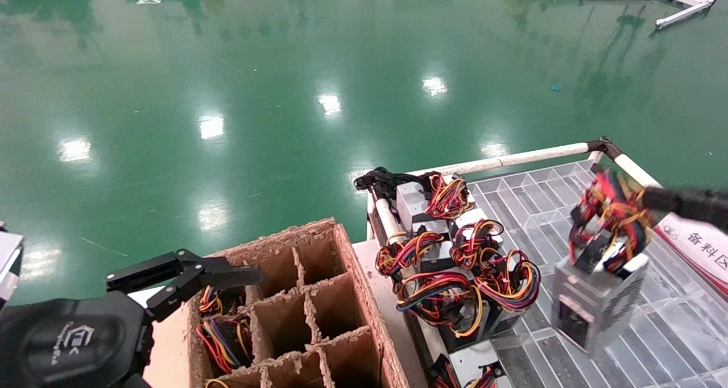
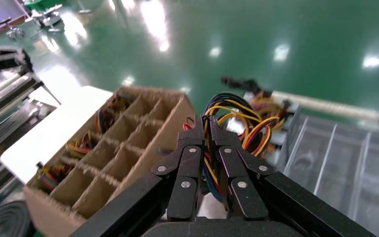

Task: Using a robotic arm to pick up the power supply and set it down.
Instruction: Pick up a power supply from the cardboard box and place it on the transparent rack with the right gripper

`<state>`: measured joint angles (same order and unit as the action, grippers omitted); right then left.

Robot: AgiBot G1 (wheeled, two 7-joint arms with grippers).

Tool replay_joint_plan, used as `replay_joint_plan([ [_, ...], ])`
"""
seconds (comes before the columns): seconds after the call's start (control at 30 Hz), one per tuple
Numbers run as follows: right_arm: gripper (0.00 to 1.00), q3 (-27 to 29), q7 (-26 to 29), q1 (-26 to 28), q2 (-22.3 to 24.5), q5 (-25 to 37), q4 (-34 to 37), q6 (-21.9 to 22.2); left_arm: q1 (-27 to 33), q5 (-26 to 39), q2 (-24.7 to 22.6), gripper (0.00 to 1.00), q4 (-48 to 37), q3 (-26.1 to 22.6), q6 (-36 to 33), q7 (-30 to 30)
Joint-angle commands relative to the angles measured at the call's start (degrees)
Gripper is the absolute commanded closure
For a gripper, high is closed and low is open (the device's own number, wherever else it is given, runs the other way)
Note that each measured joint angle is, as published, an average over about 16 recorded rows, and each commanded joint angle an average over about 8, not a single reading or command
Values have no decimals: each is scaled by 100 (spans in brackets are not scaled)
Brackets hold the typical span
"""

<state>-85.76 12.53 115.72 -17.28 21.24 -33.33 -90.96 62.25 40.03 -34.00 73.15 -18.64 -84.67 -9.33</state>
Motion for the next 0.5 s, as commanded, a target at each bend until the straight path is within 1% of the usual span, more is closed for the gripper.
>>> replay_joint_plan([
  [0.03, 100, -68, 5, -70, 4, -6, -18, 0, 0, 0, 0, 0, 0, 0, 0, 0],
  [0.23, 100, -212, -93, -233, -182, -30, 153, 16, 0, -1, 1, 0, 0, -1, 1, 1],
  [0.5, 100, -412, -309, -350, -618, 136, 472, 27, 1, -2, 1, 0, 0, -3, 1, 1],
])
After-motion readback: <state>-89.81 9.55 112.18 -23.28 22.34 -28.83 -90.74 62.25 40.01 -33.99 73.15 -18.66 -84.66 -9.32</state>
